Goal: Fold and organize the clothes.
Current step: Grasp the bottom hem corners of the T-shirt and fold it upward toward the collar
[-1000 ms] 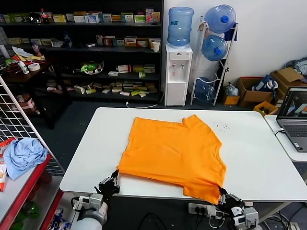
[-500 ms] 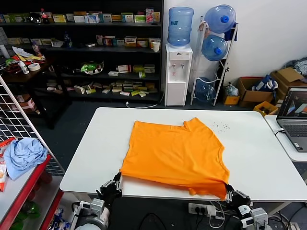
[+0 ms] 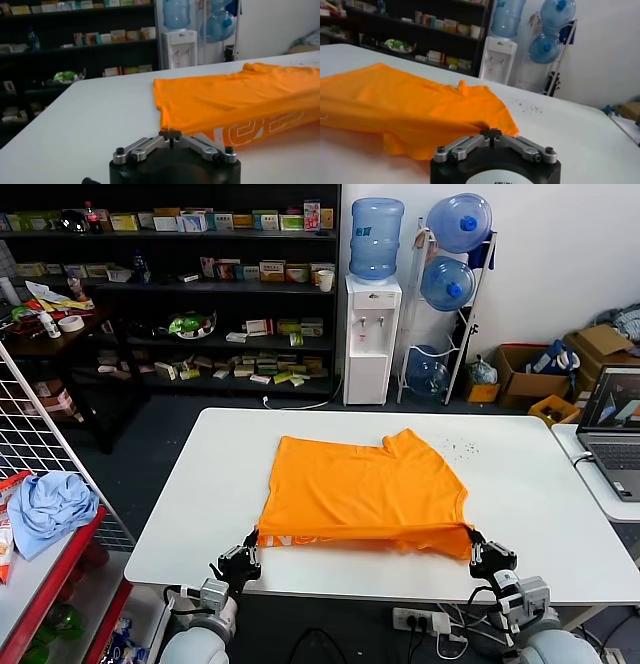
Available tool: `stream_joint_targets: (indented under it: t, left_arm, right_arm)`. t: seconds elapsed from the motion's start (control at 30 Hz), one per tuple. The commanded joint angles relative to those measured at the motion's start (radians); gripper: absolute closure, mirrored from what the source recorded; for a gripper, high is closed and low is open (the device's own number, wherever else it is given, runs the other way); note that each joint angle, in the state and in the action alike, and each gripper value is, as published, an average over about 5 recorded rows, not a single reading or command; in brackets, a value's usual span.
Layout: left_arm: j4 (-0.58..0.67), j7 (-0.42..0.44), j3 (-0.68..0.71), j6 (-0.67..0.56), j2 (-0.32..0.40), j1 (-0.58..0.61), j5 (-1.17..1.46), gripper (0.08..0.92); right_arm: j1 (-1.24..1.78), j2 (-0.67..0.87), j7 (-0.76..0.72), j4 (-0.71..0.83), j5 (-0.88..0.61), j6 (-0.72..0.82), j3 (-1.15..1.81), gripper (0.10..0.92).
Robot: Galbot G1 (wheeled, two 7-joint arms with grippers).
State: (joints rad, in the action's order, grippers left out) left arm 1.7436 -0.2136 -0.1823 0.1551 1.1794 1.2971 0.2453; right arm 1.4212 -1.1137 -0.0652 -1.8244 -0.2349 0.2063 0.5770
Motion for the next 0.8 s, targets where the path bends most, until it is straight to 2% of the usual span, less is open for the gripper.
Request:
stream_joint_targets:
  t: [0.03,0.27,0.33,0.43,0.6,0.8]
  left_arm:
    - [-0.09,-0.001,0.013,0.0,-0.003,-0.08,0.006,0.908]
    - [-0.142,0.009,0.033,-0.016,-0.007,-0.13,0.014,0.908]
    - [-0.156,0.013,0.035,-0.032,-0.002,-0.143,0.012,0.908]
    - [-0.19,0.005,0.041,-0.096,0.009,-0.166,-0.005,0.897]
    - [-0.196,0.001,0.049,-0.185,0.017,-0.173,-0.027,0.781]
    - [-0.092,-0.003,0.051,-0.144,-0.001,-0.11,-0.007,0.608]
  right_arm:
    - [-0.12,0.015,-0.002,0.118,-0.005,-0.02,-0.039,0.901]
    - [-0.187,0.0,-0.009,0.191,-0.002,-0.025,-0.074,0.899]
    - [-0.196,-0.005,-0.012,0.197,-0.006,-0.022,-0.079,0.878]
    - [-0.202,-0.012,-0.015,0.2,-0.013,-0.019,-0.084,0.806]
    - [-0.177,-0.017,-0.016,0.172,-0.042,0.002,-0.069,0.659]
    - [-0.064,0.0,-0.008,0.045,-0.081,0.108,0.001,0.486]
